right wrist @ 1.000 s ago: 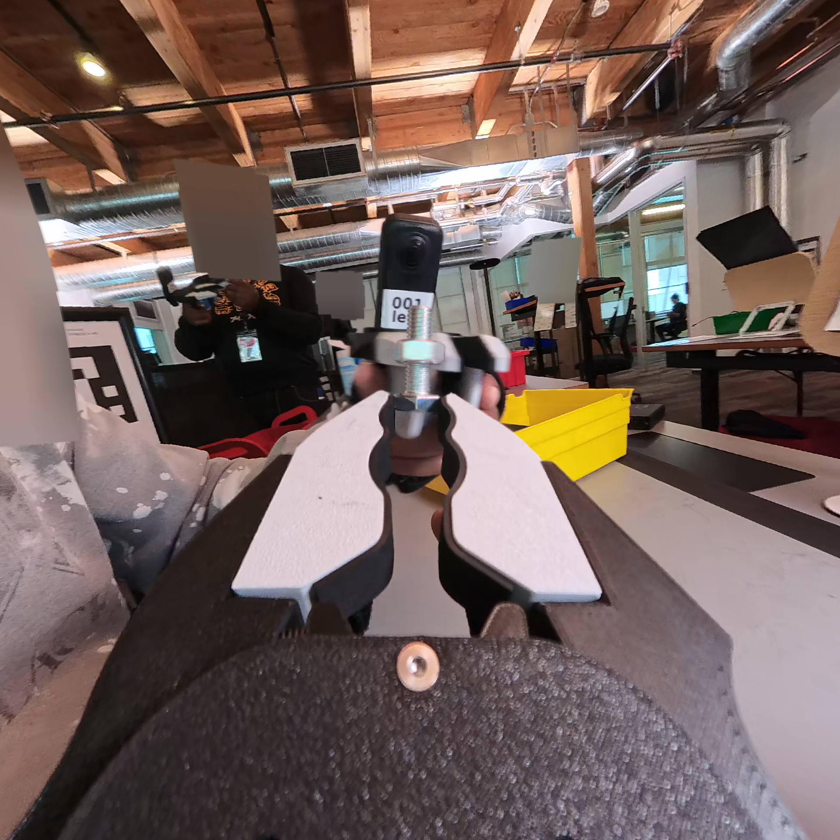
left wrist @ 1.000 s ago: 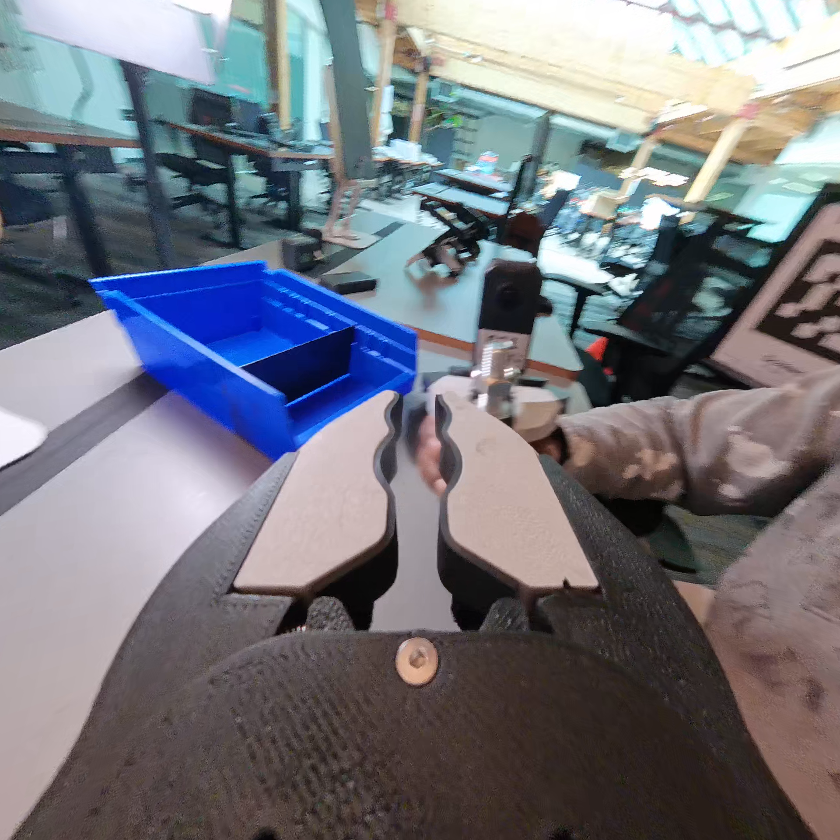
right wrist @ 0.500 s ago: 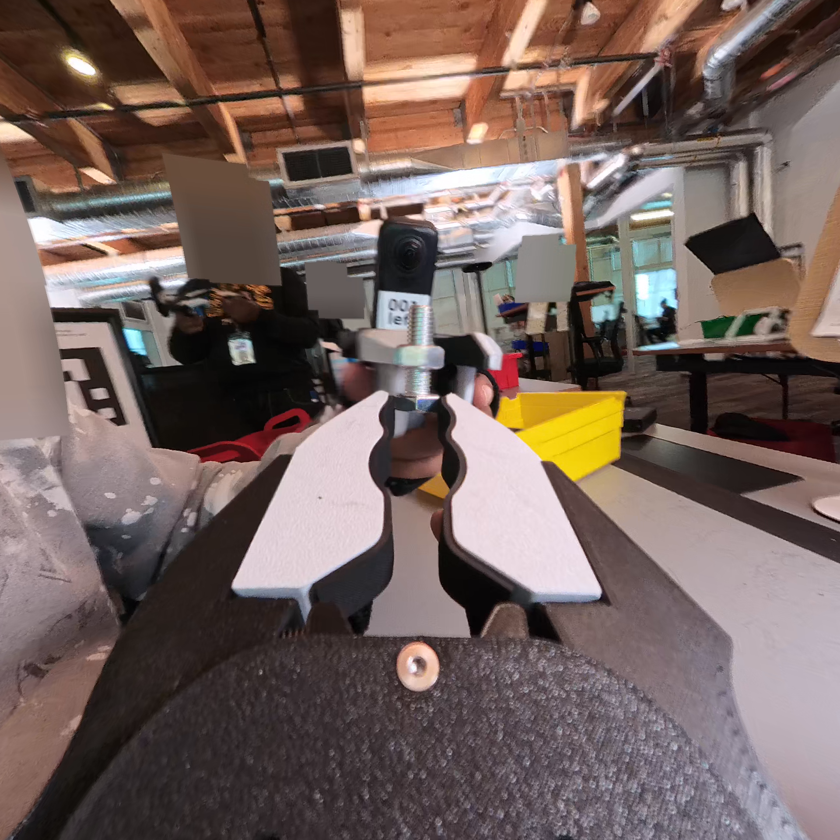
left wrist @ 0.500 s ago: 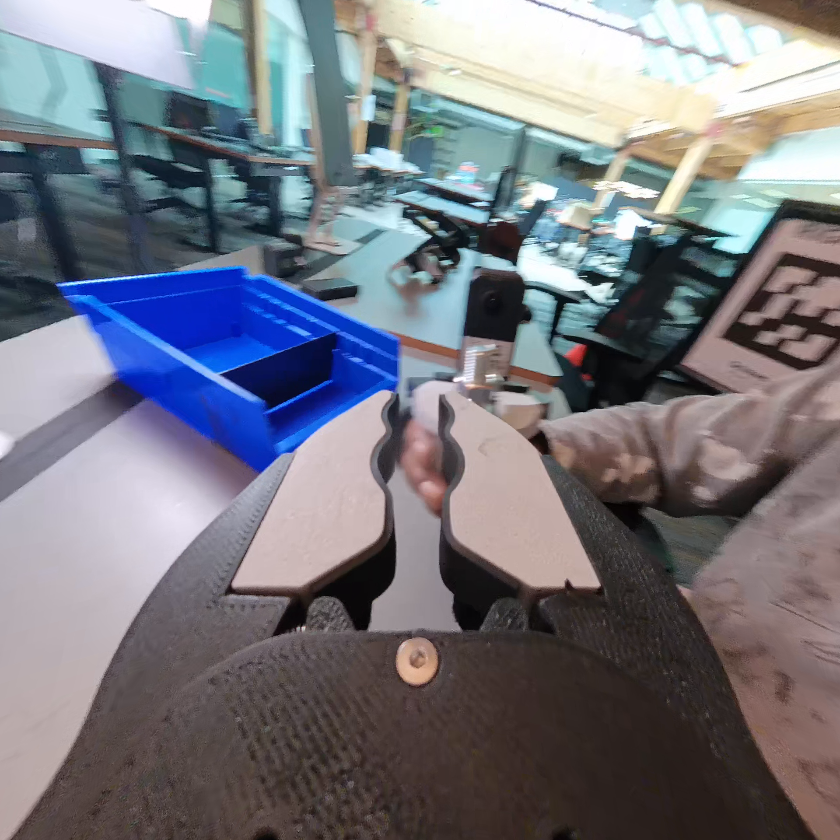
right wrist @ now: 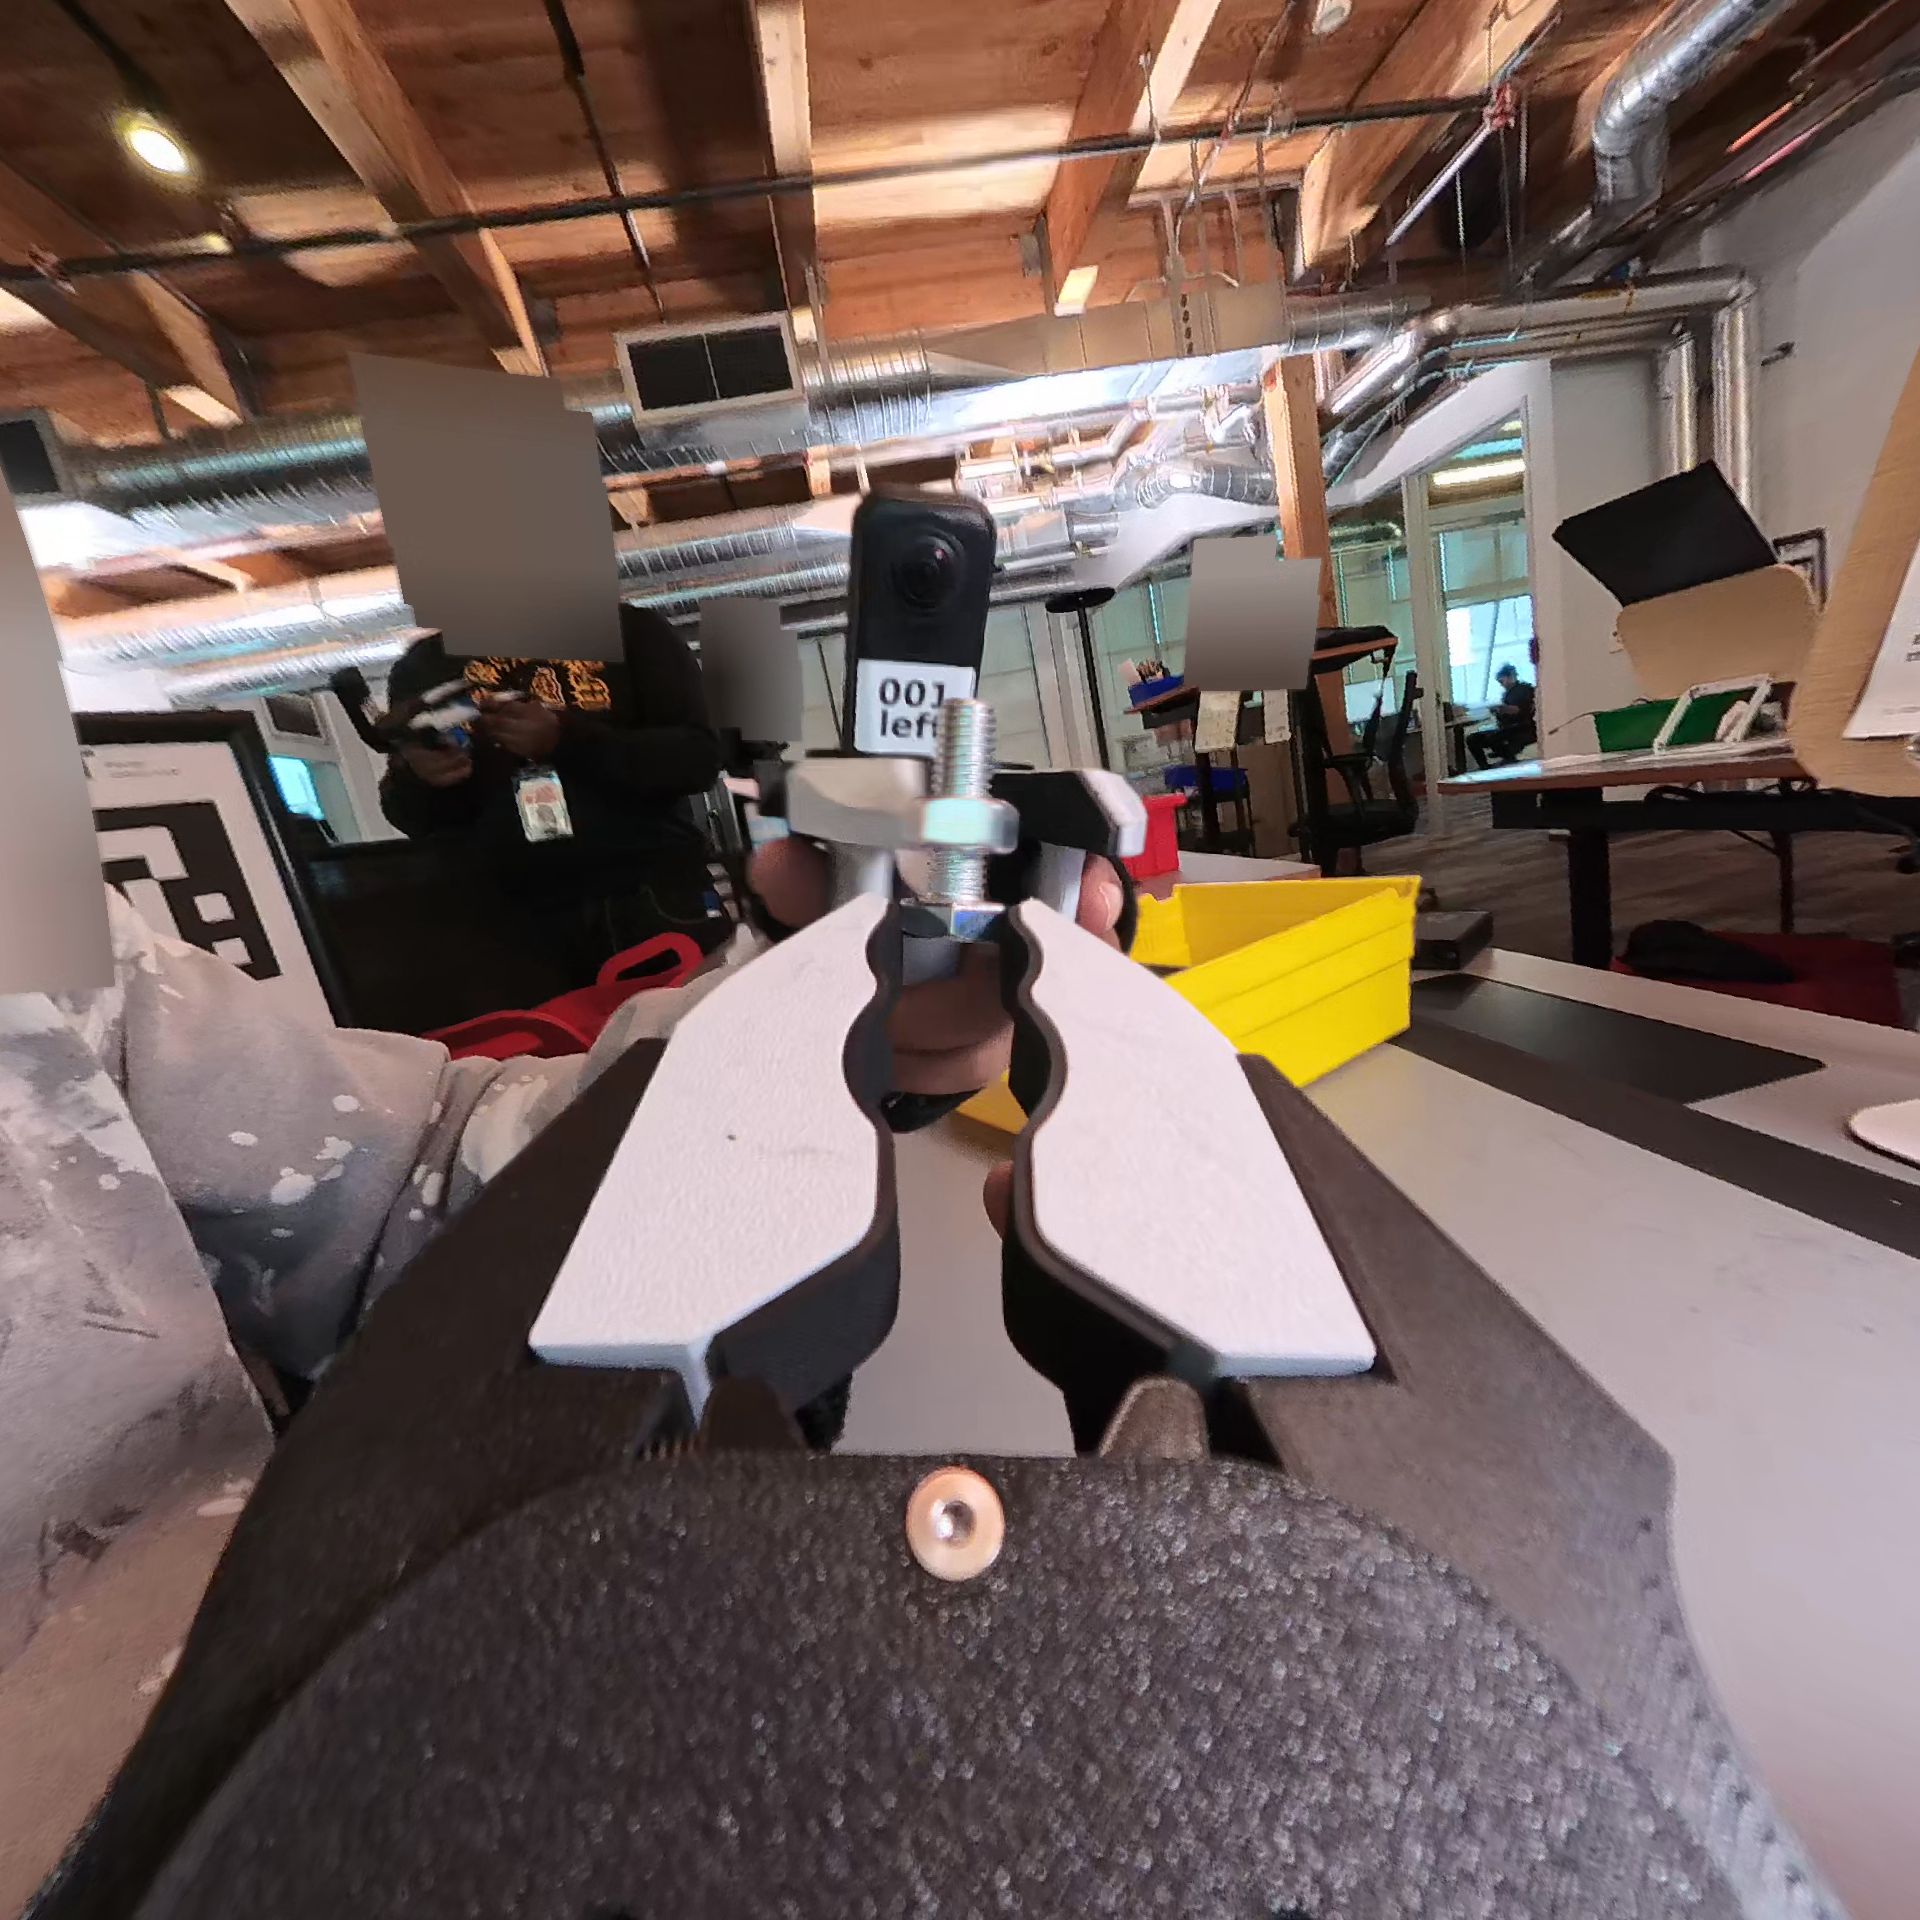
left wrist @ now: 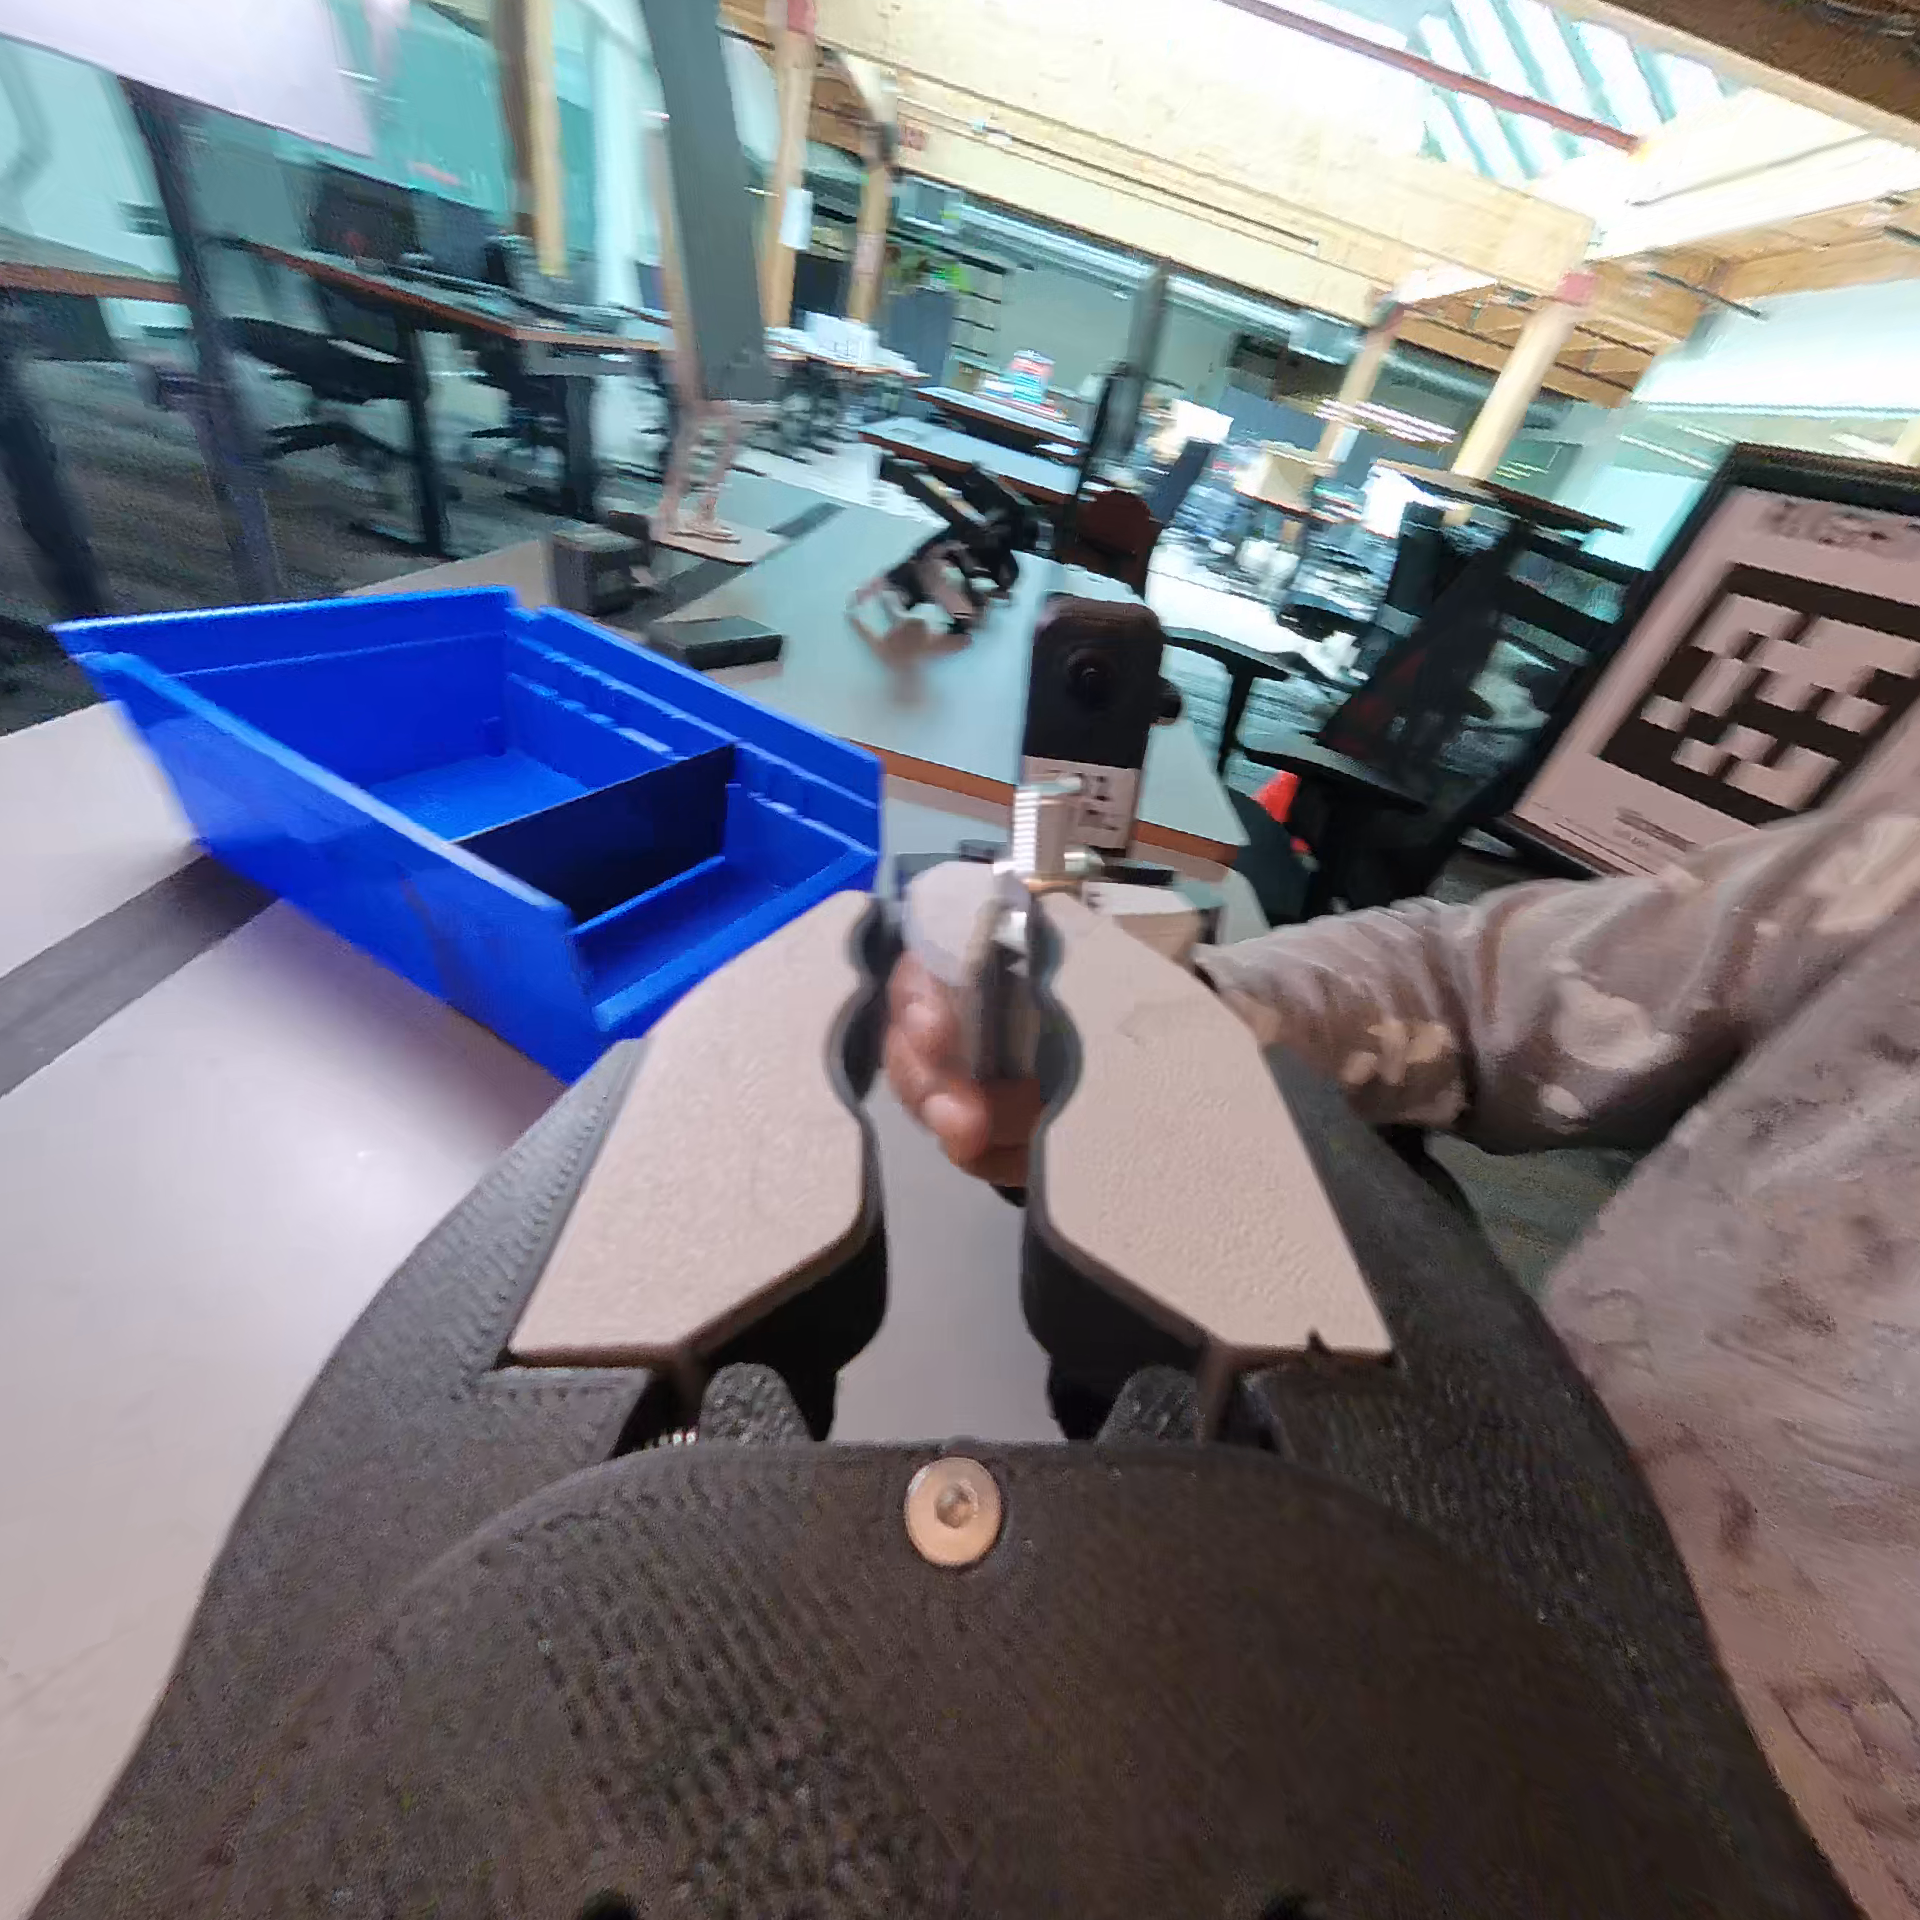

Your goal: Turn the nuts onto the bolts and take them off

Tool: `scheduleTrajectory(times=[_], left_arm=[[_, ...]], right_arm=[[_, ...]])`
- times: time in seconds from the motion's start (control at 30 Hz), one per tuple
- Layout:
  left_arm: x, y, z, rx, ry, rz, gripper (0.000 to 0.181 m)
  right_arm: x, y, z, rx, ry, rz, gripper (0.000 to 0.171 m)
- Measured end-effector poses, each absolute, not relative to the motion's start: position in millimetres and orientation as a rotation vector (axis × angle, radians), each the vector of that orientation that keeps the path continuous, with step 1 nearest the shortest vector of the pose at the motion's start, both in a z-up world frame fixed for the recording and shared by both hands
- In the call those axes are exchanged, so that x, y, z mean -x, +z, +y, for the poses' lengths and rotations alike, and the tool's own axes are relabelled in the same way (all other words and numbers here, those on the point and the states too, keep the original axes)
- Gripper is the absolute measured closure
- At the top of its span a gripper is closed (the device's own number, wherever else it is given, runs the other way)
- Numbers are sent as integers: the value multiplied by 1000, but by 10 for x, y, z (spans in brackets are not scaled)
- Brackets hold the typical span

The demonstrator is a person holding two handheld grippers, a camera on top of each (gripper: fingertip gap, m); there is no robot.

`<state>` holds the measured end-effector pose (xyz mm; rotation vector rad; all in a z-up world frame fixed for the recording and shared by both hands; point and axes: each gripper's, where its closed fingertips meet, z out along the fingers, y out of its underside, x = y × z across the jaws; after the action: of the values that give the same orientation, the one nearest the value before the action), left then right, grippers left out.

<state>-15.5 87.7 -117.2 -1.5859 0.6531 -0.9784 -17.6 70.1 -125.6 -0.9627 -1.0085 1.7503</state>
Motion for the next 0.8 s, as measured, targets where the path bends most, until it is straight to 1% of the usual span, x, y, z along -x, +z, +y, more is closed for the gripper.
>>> scheduleTrajectory(times=[0.03,0.07,0.27,0.4,0.47,0.5,0.53,0.73,0.8], left_arm=[[242,-1178,948,1593,-916,610,162],[297,-1186,970,1593,-881,601,164],[159,-1083,825,1539,-994,654,144],[65,-1140,838,1565,-986,671,144],[99,-1151,866,1587,-989,651,149],[165,-1166,923,1602,-937,617,160],[225,-1186,965,1606,-876,607,161],[132,-1105,847,1550,-985,646,147],[69,-1136,822,1558,-982,677,146]], right_arm=[[147,-1229,696,941,1778,-1004,153],[139,-1215,699,940,1776,-1006,154],[169,-1246,703,956,1753,-1005,153],[176,-1243,667,948,1751,-1016,153],[164,-1246,702,954,1755,-1001,153],[139,-1229,718,941,1776,-989,153],[121,-1210,724,934,1792,-983,153],[155,-1237,729,958,1762,-990,153],[169,-1244,707,960,1759,-999,153]])
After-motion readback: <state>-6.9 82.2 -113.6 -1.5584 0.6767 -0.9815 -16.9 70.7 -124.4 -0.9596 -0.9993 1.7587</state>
